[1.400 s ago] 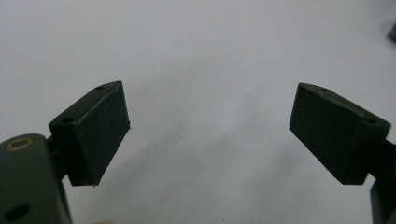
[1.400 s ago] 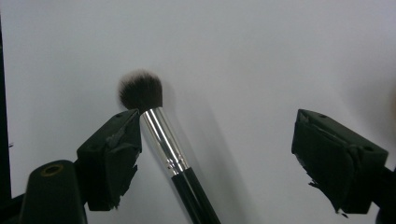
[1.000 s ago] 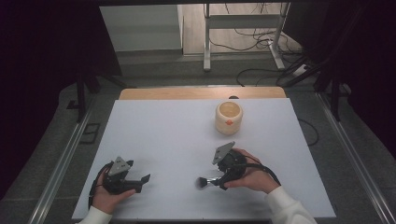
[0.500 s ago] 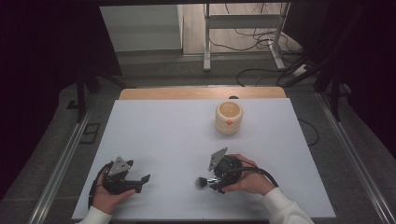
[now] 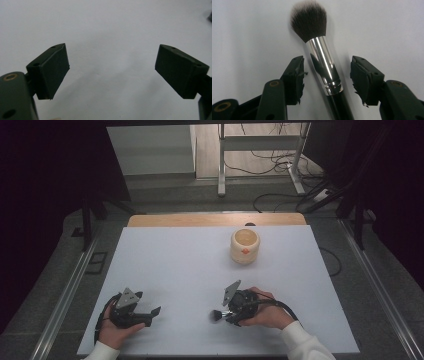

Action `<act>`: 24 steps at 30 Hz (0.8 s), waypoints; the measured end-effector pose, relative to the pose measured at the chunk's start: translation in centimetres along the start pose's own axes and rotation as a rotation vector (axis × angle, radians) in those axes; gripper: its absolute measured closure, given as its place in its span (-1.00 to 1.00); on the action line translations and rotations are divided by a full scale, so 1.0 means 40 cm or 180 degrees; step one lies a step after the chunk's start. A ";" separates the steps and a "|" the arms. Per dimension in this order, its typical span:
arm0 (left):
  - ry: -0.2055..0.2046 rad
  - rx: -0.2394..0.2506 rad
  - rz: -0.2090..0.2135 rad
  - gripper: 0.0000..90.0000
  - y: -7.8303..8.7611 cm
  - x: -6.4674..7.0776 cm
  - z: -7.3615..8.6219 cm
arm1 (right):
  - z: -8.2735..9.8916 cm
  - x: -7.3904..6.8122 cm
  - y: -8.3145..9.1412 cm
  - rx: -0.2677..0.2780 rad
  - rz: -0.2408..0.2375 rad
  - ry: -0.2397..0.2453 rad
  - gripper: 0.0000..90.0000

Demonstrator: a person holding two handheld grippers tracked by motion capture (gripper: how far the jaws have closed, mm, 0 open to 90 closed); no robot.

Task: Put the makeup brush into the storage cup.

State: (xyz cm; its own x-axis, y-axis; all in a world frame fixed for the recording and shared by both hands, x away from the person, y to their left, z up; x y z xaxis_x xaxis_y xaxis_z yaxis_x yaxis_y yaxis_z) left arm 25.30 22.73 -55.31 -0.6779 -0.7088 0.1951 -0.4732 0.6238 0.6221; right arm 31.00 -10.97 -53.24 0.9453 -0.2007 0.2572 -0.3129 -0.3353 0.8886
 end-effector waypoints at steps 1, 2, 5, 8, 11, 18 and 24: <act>-0.0001 -0.0001 -0.0001 -0.71 0.000 0.000 0.000 | 0.000 0.000 0.001 -0.0011 0.0017 0.0008 0.03; -0.0001 -0.0003 -0.0001 -0.71 0.000 0.000 0.000 | 0.000 0.000 0.001 -0.0005 0.0004 0.0011 0.06; -0.0003 -0.0007 -0.0003 -0.71 -0.001 0.000 0.000 | 0.002 0.000 0.001 0.0015 -0.0053 0.0026 0.17; 0.0001 0.0000 -0.0004 -0.71 0.000 -0.001 0.000 | 0.003 -0.001 0.002 0.0020 -0.0118 0.0056 0.29; 0.0001 0.0002 -0.0006 -0.71 0.000 0.000 0.000 | 0.004 -0.001 0.004 0.0026 -0.0135 0.0078 0.41; -0.0004 0.0001 -0.0011 -0.71 0.001 0.000 0.000 | 0.011 0.004 0.004 0.0107 -0.0217 0.0133 0.59; -0.0006 0.0004 -0.0018 -0.71 0.002 -0.001 0.000 | 0.011 0.002 0.007 0.0098 -0.0191 0.0183 0.59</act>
Point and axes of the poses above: each handheld gripper's, and its own axes: y roughly backward along the jaws, z roughly out of its underside, x roughly to its right, the point moved 3 cm from there along -y, roughly forward along the jaws, and after that the axes turned 13 degrees about z, right-handed, at the moved point
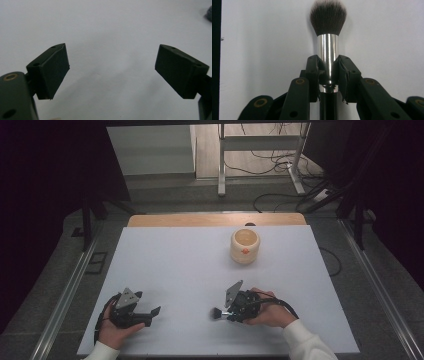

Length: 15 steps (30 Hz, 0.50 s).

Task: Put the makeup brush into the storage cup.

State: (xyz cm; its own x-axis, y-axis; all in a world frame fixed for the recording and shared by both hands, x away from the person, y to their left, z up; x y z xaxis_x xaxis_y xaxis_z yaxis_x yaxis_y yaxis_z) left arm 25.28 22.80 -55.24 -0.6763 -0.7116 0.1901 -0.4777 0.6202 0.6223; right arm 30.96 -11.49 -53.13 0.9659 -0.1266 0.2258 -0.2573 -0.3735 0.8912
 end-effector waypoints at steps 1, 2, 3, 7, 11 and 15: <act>0.0000 0.0001 0.0000 -0.71 0.000 0.000 0.000 | 0.000 0.001 0.000 0.0004 0.0001 0.0011 0.59; 0.0001 0.0001 -0.0001 -0.71 0.000 0.000 0.000 | 0.002 0.001 0.003 -0.0017 0.0015 0.0001 0.59; 0.0004 0.0003 -0.0001 -0.71 0.000 -0.001 0.000 | 0.003 0.002 0.004 -0.0025 0.0042 0.0008 0.59; 0.0001 0.0002 -0.0001 -0.71 0.000 -0.001 0.000 | 0.005 0.010 0.014 -0.0021 0.0128 -0.0019 0.60; 0.0001 0.0003 -0.0007 -0.71 0.001 -0.001 0.000 | 0.004 0.019 0.035 0.0040 0.0199 -0.0068 0.60; -0.0005 0.0021 -0.0022 -0.71 0.002 -0.001 -0.001 | 0.001 0.024 0.052 0.0132 0.0307 -0.0091 0.60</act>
Point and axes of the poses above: each handheld gripper's, and its own axes: y roughly backward along the jaws, z roughly out of its underside, x roughly to its right, the point moved 3 cm from there along -y, roughly forward along the jaws, and after that the axes turned 13 degrees about z, right-handed, at the moved point
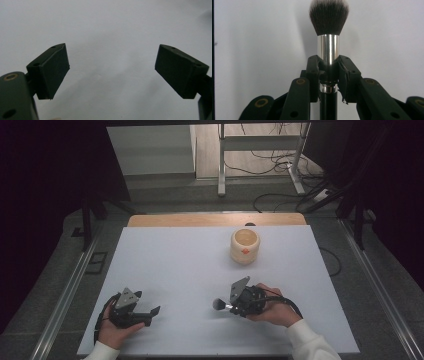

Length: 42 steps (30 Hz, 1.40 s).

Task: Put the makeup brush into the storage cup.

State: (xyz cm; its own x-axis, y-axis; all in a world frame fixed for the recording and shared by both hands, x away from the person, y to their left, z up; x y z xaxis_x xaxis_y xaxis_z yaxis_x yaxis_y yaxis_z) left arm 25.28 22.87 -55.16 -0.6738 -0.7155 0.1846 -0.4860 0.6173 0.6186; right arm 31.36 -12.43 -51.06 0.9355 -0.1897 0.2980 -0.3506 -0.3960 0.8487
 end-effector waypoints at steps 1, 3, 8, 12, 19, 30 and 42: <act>0.0004 0.0004 -0.0001 -0.71 0.001 0.000 0.000 | -0.002 0.002 0.007 0.0031 0.0010 -0.0030 0.60; 0.0004 0.0000 -0.0002 -0.71 0.001 0.000 0.000 | -0.006 0.006 0.018 0.0065 0.0065 -0.0043 0.60; 0.0000 -0.0001 0.0005 -0.71 0.000 0.001 0.000 | -0.006 0.023 0.043 0.0175 0.0154 -0.0153 0.60; 0.0000 0.0001 0.0003 -0.71 0.000 0.001 0.000 | -0.010 0.034 0.066 0.0253 0.0245 -0.0276 0.60; 0.0008 0.0011 0.0001 -0.71 -0.001 0.002 -0.001 | -0.013 0.045 0.094 0.0386 0.0295 -0.0391 0.60; 0.0007 0.0013 -0.0003 -0.71 0.000 0.002 -0.001 | -0.012 0.063 0.113 0.0531 0.0367 -0.0638 0.60; -0.0011 0.0002 -0.0003 -0.71 0.001 0.001 -0.001 | 0.000 0.085 0.123 0.0681 0.0448 -0.0917 0.60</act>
Point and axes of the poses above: each handheld gripper's, and its own axes: y roughly backward along the jaws, z roughly out of its underside, x roughly to its right, the point moved 3 cm from there along -y, roughly forward along the jaws, and after that the axes turned 13 degrees about z, right-handed, at the moved point
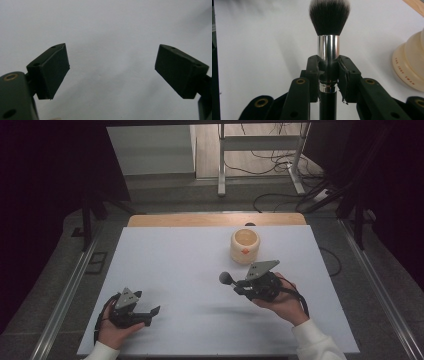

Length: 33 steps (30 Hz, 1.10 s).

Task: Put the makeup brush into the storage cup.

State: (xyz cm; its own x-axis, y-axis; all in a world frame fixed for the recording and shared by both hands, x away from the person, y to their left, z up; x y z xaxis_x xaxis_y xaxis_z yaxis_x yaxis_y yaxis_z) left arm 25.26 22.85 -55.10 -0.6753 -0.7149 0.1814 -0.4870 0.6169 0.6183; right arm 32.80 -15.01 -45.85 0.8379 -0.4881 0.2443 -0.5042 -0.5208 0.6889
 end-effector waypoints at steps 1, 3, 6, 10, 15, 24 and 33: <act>0.0000 0.0000 0.0000 -0.71 0.000 0.000 0.000 | 0.000 0.000 0.000 0.0000 0.0000 0.0000 0.60; 0.0000 0.0000 -0.0002 -0.71 0.000 0.000 0.000 | 0.001 0.004 0.001 0.0015 0.0023 -0.0070 0.60; -0.0001 -0.0001 -0.0003 -0.71 0.000 0.000 0.000 | 0.004 0.013 0.002 0.0036 0.0035 -0.0177 0.60; 0.0001 -0.0002 -0.0005 -0.71 0.000 -0.001 0.000 | 0.009 0.021 0.002 0.0047 0.0064 -0.0269 0.60; -0.0005 -0.0003 -0.0003 -0.71 0.000 0.000 0.000 | 0.011 0.025 0.000 0.0038 0.0115 -0.0325 0.60; 0.0001 0.0005 -0.0004 -0.71 0.000 0.000 -0.001 | 0.014 0.036 0.003 0.0051 0.0167 -0.0469 0.60; 0.0008 0.0003 0.0000 -0.71 -0.001 0.001 0.000 | 0.019 0.045 0.001 0.0057 0.0220 -0.0609 0.60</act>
State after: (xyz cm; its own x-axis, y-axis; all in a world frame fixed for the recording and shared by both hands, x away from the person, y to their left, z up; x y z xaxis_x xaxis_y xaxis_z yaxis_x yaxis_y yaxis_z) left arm 25.26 22.82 -55.10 -0.6738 -0.7158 0.1832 -0.4876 0.6171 0.6176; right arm 34.13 -16.46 -45.89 0.7470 -0.6464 0.1554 -0.5643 -0.4929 0.6623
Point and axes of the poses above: each handheld gripper's, and its own axes: y roughly backward along the jaws, z roughly out of its underside, x roughly to its right, the point moved 3 cm from there along -y, roughly forward along the jaws, and after that the axes turned 13 degrees about z, right-handed, at the moved point
